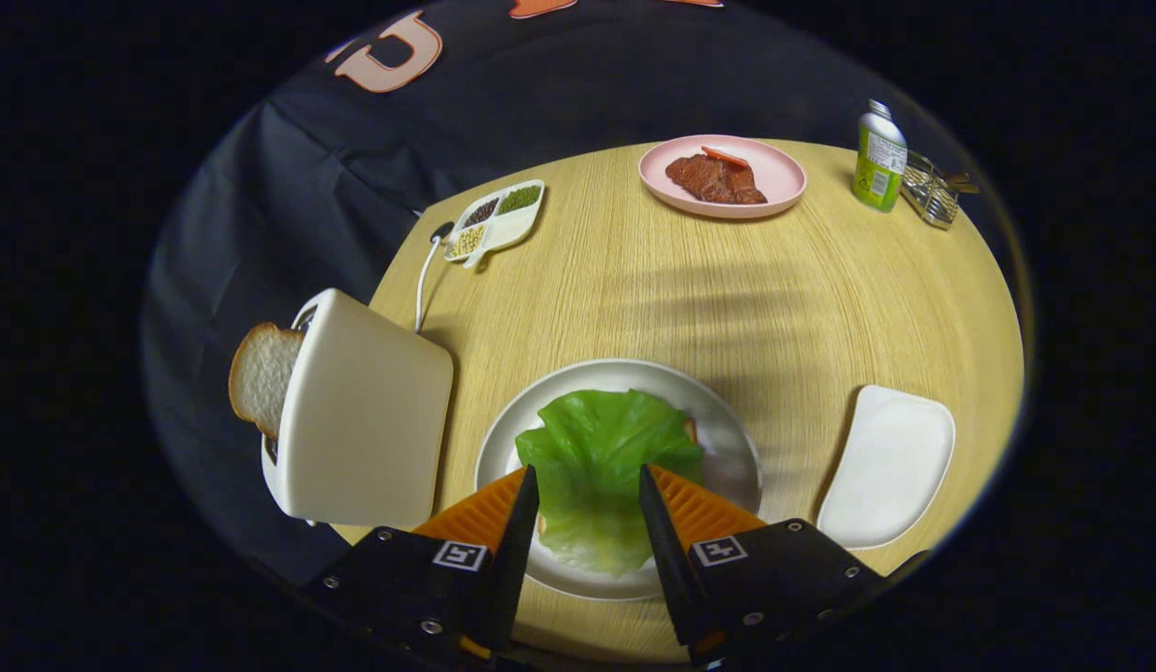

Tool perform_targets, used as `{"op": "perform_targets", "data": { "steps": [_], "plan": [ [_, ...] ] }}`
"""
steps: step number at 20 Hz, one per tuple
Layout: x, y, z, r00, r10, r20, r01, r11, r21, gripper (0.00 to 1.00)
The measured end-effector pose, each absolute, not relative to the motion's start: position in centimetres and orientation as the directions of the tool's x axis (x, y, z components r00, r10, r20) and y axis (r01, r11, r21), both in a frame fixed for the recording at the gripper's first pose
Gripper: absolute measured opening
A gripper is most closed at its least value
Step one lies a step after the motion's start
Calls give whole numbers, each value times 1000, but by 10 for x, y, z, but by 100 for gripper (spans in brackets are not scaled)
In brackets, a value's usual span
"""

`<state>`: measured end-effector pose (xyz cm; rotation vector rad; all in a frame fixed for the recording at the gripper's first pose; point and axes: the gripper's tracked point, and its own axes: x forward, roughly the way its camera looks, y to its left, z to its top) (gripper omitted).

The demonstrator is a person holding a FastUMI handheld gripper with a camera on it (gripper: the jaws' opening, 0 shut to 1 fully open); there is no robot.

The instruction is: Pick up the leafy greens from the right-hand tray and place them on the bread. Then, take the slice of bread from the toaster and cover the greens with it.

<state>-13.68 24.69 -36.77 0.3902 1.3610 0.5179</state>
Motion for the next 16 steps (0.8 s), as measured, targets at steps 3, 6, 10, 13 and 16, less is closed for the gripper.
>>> {"op": "perform_targets", "data": {
  "steps": [3,6,10,13,16],
  "plan": [
    [-117,250,-337,174,590,-788,-96,807,583,68],
    [-101,254,-305,215,594,-775,-114,803,584,78],
    [-95,274,-270,214,599,-772,-182,801,571,90],
    [-93,293,-252,207,586,-783,-249,806,537,92],
    [-95,321,-228,184,599,-779,-292,791,538,92]
  ]
}}
